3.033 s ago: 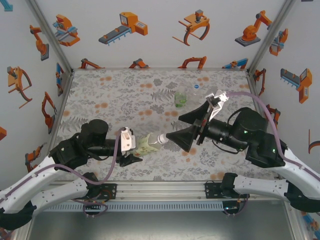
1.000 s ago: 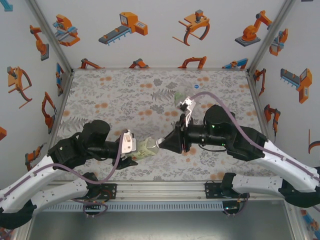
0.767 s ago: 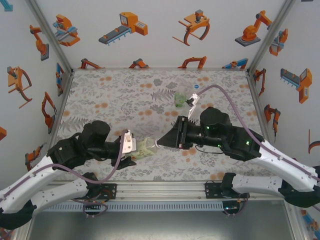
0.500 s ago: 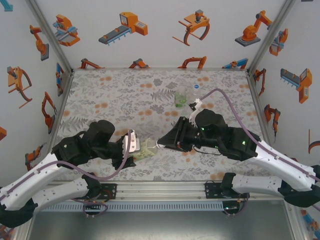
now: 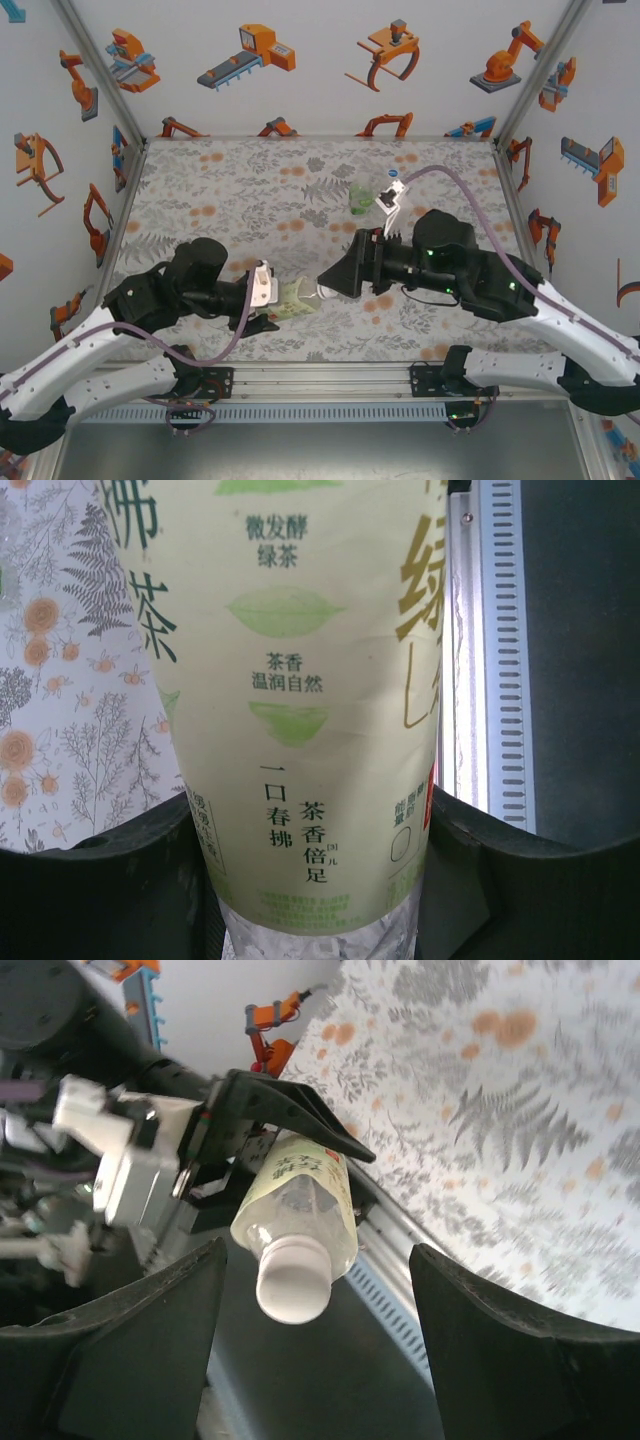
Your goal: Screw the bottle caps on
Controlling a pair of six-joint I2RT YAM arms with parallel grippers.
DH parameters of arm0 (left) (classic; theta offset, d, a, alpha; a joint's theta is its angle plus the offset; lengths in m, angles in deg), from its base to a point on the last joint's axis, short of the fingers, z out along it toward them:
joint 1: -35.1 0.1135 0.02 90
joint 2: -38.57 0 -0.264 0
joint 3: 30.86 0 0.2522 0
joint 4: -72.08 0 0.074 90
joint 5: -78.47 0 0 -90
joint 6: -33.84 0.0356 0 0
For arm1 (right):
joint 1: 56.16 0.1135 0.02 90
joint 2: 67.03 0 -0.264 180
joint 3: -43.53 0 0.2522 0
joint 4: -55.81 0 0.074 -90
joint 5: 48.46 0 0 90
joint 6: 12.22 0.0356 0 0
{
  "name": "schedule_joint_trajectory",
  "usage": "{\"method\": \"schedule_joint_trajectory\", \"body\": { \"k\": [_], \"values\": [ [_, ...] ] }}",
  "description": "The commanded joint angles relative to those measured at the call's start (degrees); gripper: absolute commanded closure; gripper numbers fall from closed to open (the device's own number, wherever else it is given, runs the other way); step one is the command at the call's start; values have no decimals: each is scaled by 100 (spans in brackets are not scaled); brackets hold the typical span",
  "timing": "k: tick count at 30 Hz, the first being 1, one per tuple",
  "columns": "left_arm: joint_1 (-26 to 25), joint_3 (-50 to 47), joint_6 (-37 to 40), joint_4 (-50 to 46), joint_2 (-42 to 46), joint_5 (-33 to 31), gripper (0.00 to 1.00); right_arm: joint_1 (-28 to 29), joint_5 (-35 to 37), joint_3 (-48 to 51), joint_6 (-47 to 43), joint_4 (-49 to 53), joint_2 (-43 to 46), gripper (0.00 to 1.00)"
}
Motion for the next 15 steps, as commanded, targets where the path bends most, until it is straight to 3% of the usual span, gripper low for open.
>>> {"method": "schedule_joint_trajectory", "body": {
  "k": [1,8,11,15],
  "values": [
    [-25,56,104,137,105,292,100,32,-569,-189,-2216,-247,114,33],
    [-24,56,69,84,209,615,100,33,-2522,-357,-5400,-218,24,39],
    [-18,31,35,68,234,656,100,27,-2864,-413,-6174,21,-86,39],
    [-25,48,-7,36,208,672,100,30,-2919,-465,-6514,113,-235,43]
  ]
}}
